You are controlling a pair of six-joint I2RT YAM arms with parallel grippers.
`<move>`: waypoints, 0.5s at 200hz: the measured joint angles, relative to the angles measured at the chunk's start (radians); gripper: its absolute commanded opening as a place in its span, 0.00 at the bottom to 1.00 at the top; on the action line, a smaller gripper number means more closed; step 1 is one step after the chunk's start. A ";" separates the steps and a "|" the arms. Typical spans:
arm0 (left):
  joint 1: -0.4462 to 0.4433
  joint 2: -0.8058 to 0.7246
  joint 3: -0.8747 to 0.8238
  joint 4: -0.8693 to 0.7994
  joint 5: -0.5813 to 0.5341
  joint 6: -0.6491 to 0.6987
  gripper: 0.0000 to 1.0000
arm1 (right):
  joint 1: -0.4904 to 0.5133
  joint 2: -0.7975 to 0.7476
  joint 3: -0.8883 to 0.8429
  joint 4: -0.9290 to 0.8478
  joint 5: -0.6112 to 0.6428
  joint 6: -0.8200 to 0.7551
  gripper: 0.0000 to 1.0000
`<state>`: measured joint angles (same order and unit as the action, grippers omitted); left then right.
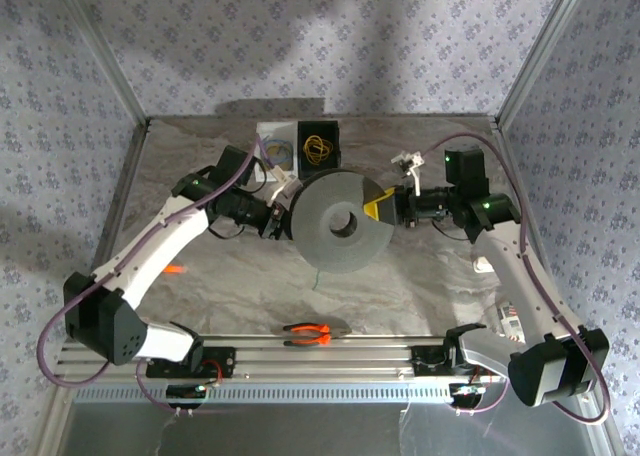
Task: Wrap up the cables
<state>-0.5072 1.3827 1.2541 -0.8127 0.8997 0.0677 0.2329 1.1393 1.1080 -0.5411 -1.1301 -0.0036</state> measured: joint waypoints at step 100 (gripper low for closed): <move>0.141 -0.056 0.000 0.057 -0.087 -0.002 0.80 | -0.005 -0.001 -0.006 -0.009 -0.057 0.014 0.00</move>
<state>-0.3664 1.3270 1.2541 -0.7559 0.8127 0.0654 0.2279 1.1381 1.1023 -0.5503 -1.1870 0.0105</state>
